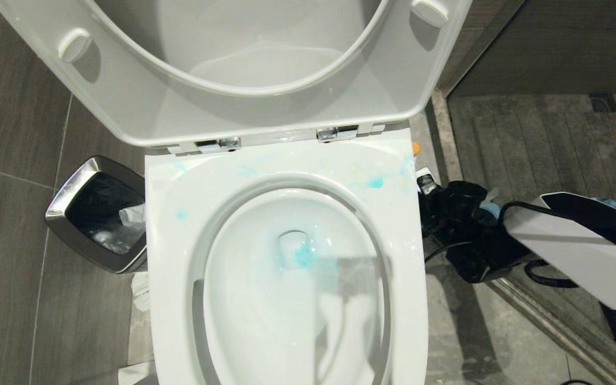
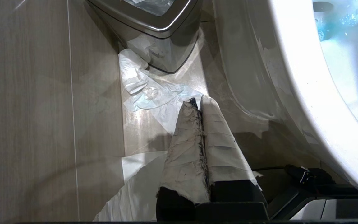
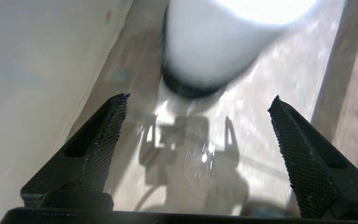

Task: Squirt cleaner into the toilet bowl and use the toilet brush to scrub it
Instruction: Place the cleaning agent on the floor, then scrub the toilet bowl

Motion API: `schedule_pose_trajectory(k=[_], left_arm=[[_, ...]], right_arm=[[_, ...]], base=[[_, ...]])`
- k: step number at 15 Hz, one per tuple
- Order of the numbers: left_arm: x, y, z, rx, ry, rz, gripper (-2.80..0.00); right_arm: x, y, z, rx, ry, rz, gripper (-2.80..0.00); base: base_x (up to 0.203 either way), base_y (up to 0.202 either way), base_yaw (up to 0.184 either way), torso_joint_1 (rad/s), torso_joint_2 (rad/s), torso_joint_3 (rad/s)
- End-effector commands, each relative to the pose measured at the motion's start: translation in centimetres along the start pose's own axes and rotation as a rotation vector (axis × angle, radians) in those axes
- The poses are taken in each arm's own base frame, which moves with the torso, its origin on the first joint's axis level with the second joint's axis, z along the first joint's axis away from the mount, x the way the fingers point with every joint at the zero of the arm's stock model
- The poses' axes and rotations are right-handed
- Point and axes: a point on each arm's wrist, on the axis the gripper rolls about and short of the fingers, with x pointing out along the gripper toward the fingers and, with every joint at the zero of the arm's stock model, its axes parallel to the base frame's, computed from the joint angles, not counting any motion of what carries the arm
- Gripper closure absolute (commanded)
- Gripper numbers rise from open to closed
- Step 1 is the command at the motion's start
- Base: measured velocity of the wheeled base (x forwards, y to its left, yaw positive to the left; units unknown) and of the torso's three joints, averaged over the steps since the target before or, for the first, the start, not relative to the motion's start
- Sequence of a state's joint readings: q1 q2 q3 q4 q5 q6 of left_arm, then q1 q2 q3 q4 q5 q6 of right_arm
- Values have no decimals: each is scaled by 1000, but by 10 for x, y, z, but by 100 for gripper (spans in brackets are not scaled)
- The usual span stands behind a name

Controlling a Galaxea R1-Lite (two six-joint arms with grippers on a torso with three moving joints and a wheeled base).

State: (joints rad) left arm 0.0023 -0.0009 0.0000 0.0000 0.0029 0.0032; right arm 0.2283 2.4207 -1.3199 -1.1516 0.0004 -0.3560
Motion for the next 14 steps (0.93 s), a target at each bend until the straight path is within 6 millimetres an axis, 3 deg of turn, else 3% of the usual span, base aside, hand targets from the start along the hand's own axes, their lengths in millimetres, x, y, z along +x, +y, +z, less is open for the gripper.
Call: schedule_pose_trajectory(k=[1, 6, 9, 14], left_arm=[[0, 0, 0, 1, 1, 0, 0], [0, 0, 0, -2, 1, 0, 0], [0, 0, 0, -2, 1, 0, 0], [0, 0, 0, -2, 1, -1, 0]], right_arm=[[-28, -4, 13, -1, 22, 8, -280], [-108, -21, 50, 0, 76, -75, -280], [-157, -25, 60, 6, 115, -87, -280], [-236, -22, 56, 43, 201, -38, -280]], base=[[0, 0, 0, 0, 0, 0], [0, 0, 0, 0, 0, 0], [0, 0, 0, 0, 0, 0], [0, 0, 0, 0, 0, 0]])
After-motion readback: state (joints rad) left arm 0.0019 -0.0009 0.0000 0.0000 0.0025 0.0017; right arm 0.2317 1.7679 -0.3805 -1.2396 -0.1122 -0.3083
